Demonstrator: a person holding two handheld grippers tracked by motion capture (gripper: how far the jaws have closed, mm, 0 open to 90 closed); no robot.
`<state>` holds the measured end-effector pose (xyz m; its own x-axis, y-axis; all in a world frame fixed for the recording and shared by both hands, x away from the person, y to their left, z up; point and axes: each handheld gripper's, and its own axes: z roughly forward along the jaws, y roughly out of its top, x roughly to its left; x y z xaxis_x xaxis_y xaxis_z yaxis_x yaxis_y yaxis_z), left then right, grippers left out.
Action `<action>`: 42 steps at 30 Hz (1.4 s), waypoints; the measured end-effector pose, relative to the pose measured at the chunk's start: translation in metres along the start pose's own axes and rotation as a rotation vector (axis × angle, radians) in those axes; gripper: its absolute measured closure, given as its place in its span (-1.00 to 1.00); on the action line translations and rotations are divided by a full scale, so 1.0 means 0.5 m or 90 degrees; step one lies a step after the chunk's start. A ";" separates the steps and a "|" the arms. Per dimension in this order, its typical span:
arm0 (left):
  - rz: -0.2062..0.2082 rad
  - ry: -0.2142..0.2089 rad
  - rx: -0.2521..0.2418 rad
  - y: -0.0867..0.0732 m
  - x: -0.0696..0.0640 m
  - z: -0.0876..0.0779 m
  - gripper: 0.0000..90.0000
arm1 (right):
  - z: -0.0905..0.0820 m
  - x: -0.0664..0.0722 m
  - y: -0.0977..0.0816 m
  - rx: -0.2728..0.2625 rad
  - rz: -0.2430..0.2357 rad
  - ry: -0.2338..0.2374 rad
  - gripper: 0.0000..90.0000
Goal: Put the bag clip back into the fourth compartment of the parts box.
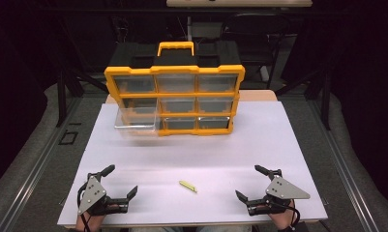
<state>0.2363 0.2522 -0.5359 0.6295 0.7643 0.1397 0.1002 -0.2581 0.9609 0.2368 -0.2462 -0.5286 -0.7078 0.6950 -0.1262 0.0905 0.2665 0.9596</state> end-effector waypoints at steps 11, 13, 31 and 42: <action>-0.006 -0.006 0.007 -0.002 0.001 0.001 -1.00 | 0.011 0.002 -0.001 0.023 0.006 0.000 -1.00; -0.003 -0.004 0.003 0.000 0.002 0.001 -1.00 | 0.011 0.003 0.001 0.023 0.003 0.003 -1.00; 0.004 -0.008 0.007 0.001 -0.001 -0.002 -1.00 | 0.063 0.028 0.024 0.057 0.005 0.027 -1.00; 0.005 -0.007 0.012 0.001 -0.001 -0.002 -1.00 | 0.084 0.058 0.046 0.062 0.003 0.059 -1.00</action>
<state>0.2353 0.2520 -0.5353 0.6387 0.7558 0.1442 0.1098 -0.2750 0.9552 0.2479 -0.1920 -0.5207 -0.7689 0.6325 -0.0930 0.1590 0.3301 0.9304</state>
